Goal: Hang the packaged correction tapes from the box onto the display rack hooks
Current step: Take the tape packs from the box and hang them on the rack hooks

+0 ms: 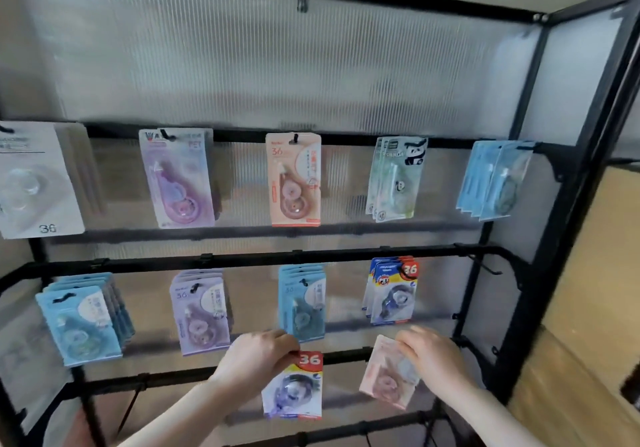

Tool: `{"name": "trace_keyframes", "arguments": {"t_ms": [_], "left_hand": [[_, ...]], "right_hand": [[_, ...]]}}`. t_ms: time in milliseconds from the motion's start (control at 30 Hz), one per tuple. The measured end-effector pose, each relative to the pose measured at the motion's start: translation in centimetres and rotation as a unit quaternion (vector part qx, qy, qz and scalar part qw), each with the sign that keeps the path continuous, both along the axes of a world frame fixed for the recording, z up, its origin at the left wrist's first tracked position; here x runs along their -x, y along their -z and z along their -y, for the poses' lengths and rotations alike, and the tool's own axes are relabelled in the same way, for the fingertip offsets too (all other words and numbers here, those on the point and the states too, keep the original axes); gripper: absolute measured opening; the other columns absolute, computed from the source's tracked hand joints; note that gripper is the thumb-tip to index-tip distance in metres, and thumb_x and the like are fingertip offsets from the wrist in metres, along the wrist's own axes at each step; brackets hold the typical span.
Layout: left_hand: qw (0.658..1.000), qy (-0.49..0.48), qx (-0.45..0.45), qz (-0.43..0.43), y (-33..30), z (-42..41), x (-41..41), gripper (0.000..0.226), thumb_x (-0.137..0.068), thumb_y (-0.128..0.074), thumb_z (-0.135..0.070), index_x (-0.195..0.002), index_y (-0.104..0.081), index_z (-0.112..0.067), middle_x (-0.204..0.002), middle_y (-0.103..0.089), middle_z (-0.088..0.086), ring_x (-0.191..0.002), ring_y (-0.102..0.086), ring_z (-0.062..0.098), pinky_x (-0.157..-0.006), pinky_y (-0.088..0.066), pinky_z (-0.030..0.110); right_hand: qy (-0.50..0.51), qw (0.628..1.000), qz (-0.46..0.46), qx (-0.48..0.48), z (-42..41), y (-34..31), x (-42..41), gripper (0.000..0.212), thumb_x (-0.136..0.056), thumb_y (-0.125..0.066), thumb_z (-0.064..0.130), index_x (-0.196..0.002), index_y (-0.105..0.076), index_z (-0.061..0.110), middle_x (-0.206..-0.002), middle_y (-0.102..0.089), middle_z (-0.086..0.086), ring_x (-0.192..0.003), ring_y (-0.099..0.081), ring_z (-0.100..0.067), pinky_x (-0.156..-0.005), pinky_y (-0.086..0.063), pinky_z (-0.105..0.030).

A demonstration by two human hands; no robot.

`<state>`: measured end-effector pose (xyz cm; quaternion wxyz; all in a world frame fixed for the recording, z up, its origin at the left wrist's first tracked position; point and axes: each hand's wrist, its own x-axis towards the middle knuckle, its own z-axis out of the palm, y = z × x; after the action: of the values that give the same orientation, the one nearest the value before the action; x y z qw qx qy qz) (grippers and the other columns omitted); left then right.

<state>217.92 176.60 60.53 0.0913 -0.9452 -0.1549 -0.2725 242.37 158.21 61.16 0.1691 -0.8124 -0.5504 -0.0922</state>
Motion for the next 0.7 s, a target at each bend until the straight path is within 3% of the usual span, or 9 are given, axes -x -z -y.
{"name": "trace_keyframes", "arguments": {"t_ms": [67, 167, 300, 400, 500, 633, 700], "left_hand": [[1.0, 0.001, 0.005, 0.013, -0.8, 0.8, -2.8, 0.028, -0.079, -0.041, -0.053, -0.069, -0.057, -0.033, -0.059, -0.056, -0.019, -0.046, -0.052, -0.002, -0.034, -0.028, 0.012], [0.998, 0.014, 0.035, 0.054, -2.4, 2.9, -8.1, 0.027, -0.079, -0.041, -0.051, -0.07, -0.059, -0.032, -0.059, -0.056, -0.017, -0.046, -0.053, 0.002, -0.037, -0.026, 0.014], [0.996, 0.033, 0.041, 0.072, -4.0, 6.4, -16.0, 0.026, -0.08, -0.043, -0.049, -0.076, -0.06, -0.03, -0.065, -0.06, -0.016, -0.046, -0.055, 0.004, -0.037, -0.032, 0.013], [0.991, 0.035, 0.089, 0.097, -4.7, 8.1, -20.5, 0.026, -0.081, -0.044, -0.05, -0.089, -0.058, -0.029, -0.075, -0.066, -0.01, -0.056, -0.061, 0.013, -0.043, -0.044, 0.019], [0.993, 0.015, 0.059, 0.102, -5.5, 9.0, -23.2, 0.025, -0.081, -0.048, -0.048, -0.083, -0.066, -0.031, -0.073, -0.065, -0.013, -0.057, -0.061, 0.01, -0.044, -0.039, 0.015], [0.995, -0.025, 0.045, 0.087, -6.5, 8.8, -24.9, 0.014, -0.074, -0.061, -0.038, -0.077, -0.07, -0.029, -0.069, -0.064, -0.012, -0.051, -0.06, 0.008, -0.039, -0.036, 0.016], [0.994, -0.042, 0.065, 0.084, -6.5, 8.3, -25.3, 0.015, -0.075, -0.061, -0.036, -0.078, -0.071, -0.025, -0.072, -0.065, -0.009, -0.053, -0.061, 0.011, -0.041, -0.037, 0.019]], "right_hand": [[-0.012, 0.999, 0.011, -0.029, 1.5, -0.8, -2.5, 0.01, -0.087, -0.062, 0.021, -0.079, -0.063, 0.016, -0.075, -0.054, 0.006, -0.078, -0.059, -0.017, -0.049, -0.025, -0.021], [-0.018, 1.0, 0.01, -0.012, 4.0, -2.0, -7.0, 0.016, -0.094, -0.051, 0.022, -0.087, -0.063, 0.014, -0.08, -0.045, 0.009, -0.09, -0.055, -0.017, -0.055, -0.027, -0.02], [-0.031, 0.999, 0.021, -0.033, 7.2, -3.0, -13.9, 0.018, -0.095, -0.05, 0.024, -0.091, -0.064, 0.015, -0.088, -0.056, 0.006, -0.091, -0.055, -0.013, -0.059, -0.03, -0.02], [-0.035, 0.999, 0.025, -0.023, 8.7, -3.4, -17.9, 0.017, -0.096, -0.048, 0.027, -0.094, -0.063, 0.018, -0.093, -0.057, 0.007, -0.092, -0.053, -0.009, -0.068, -0.037, -0.021], [-0.048, 0.999, 0.013, -0.016, 9.2, -4.0, -20.3, 0.017, -0.096, -0.047, 0.028, -0.097, -0.062, 0.018, -0.096, -0.057, 0.007, -0.095, -0.052, -0.009, -0.073, -0.039, -0.022], [-0.054, 0.998, 0.026, -0.021, 8.6, -4.7, -22.0, 0.004, -0.087, -0.062, 0.021, -0.084, -0.061, 0.018, -0.083, -0.054, 0.008, -0.083, -0.054, -0.01, -0.057, -0.033, -0.018], [-0.058, 0.997, 0.023, -0.044, 7.9, -4.9, -22.8, 0.016, -0.073, -0.075, 0.013, -0.072, -0.06, 0.018, -0.072, -0.049, 0.01, -0.07, -0.056, -0.012, -0.049, -0.024, -0.012]]}}
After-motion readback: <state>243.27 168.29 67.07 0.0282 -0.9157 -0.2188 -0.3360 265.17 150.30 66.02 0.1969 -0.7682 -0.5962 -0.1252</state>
